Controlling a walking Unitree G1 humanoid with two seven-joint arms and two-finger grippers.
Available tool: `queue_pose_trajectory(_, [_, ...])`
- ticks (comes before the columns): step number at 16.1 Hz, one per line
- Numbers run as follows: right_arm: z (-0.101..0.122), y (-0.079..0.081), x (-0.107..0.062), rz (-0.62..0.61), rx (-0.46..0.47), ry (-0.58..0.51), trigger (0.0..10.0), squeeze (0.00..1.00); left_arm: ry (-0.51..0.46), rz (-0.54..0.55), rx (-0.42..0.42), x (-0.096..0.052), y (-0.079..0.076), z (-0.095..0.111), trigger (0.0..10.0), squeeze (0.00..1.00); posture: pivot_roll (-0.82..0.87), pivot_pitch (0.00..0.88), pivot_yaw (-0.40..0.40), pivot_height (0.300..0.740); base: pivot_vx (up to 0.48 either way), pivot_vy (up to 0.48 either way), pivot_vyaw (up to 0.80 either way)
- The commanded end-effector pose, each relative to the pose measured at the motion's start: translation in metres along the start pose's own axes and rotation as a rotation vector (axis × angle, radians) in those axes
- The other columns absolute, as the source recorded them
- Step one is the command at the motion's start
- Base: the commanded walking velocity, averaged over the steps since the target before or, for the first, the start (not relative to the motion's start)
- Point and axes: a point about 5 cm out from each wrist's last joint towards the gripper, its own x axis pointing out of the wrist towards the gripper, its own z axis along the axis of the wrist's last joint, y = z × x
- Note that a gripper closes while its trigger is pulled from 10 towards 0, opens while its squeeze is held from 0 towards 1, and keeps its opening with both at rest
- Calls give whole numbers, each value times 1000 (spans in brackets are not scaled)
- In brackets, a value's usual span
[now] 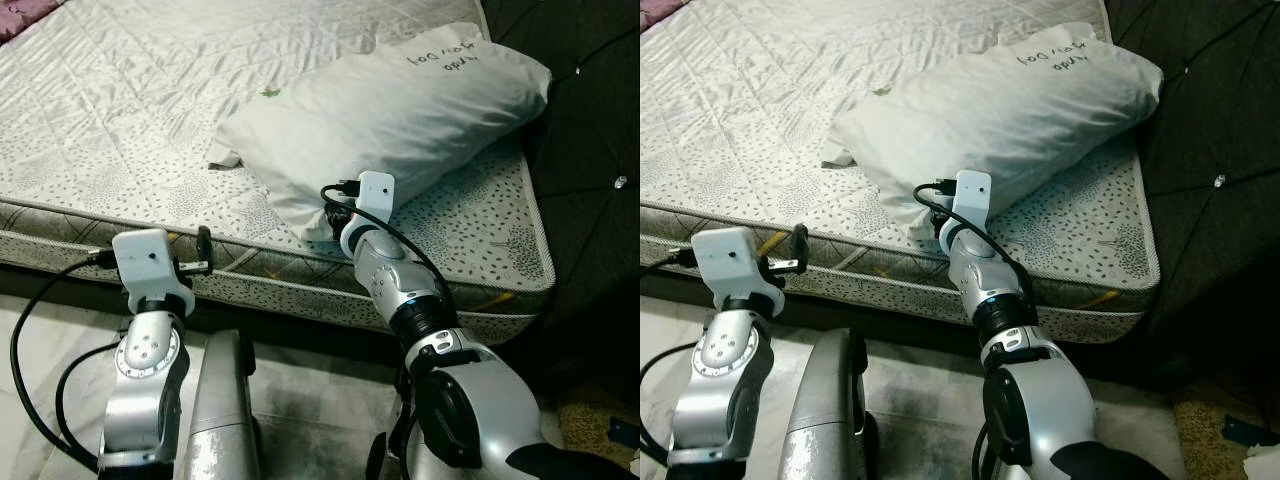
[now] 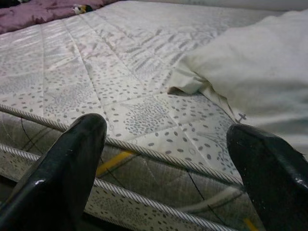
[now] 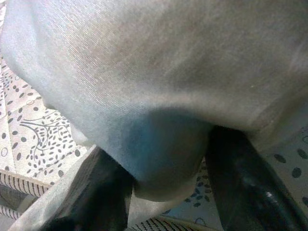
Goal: Clean up the room
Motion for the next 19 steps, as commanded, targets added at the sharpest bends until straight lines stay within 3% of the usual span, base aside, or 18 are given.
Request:
queue_pose_trajectory(1, [18, 8, 1, 3, 6, -68, 0, 0, -10, -3, -1, 3, 0, 1, 10000, 0, 153, 32, -16, 512, 0, 0, 0])
queue_pose_trajectory(5, [27, -16, 4, -64, -4, -113, 0, 0, -24, -14, -1, 10, -4, 2, 10000, 0, 149, 2, -17, 512, 0, 0, 0])
queue_pose_trajectory(8, [47, -50, 4, -160, -17, -167, 0, 0, -37, -8, -3, 16, -3, 4, 10000, 0, 142, 0, -18, 512, 0, 0, 0])
queue_pose_trajectory(9, [61, -68, 1, -216, -64, -214, 0, 0, -44, -6, -3, 19, -3, 4, 10000, 0, 134, 0, -18, 512, 0, 0, 0])
queue_pose_trajectory(10, [66, -74, 1, -233, -70, -229, 0, 0, -45, -6, -4, 21, -4, 4, 10000, 0, 127, 0, -18, 512, 0, 0, 0])
queue_pose_trajectory(12, [99, -111, -11, -356, -60, -351, 0, 0, -58, -28, -19, 22, -13, 3, 10000, 0, 114, 0, -20, 512, 0, 0, 0])
queue_pose_trajectory(14, [117, -133, -21, -404, -91, -416, 0, 0, -67, -32, -31, 25, -17, 4, 10000, 0, 98, 0, -26, 512, 0, 0, 0])
queue_pose_trajectory(17, [116, -176, -37, -504, -150, -411, 0, 0, -73, -12, -33, 28, -13, 3, 10000, 0, 87, 0, -28, 512, 0, 0, 0])
queue_pose_trajectory(19, [114, -219, -60, -618, -197, -408, 0, 0, -82, 15, -23, 32, -2, 4, 10000, 0, 69, 0, -16, 512, 0, 0, 0])
